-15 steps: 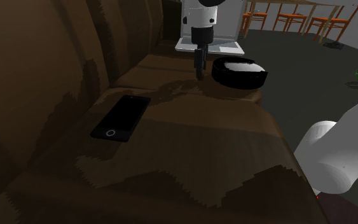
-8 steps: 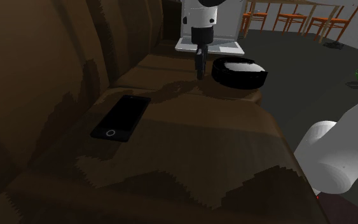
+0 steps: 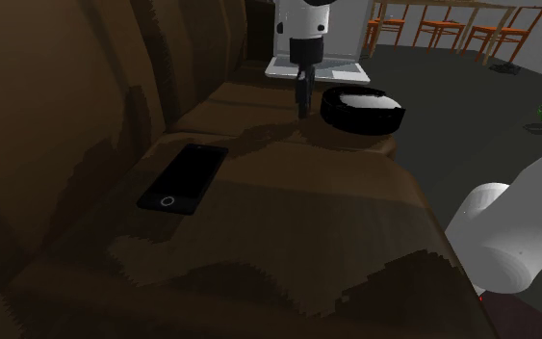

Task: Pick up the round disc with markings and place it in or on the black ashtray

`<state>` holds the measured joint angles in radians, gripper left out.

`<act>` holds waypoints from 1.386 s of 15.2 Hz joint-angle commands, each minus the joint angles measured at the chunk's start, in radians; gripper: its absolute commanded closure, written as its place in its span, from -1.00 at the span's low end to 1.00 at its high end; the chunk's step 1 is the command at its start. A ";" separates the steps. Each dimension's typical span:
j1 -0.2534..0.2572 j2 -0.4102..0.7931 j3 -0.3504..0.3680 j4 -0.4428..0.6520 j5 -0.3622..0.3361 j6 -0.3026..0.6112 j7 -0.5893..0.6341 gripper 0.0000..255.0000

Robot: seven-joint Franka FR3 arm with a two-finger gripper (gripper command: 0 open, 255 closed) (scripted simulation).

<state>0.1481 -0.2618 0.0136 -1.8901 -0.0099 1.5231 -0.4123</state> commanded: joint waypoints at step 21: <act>-0.001 0.113 0.000 0.423 -0.002 -0.310 -0.004 1.00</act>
<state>0.1473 -0.1564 0.0136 -1.4889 -0.0120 1.2277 -0.4163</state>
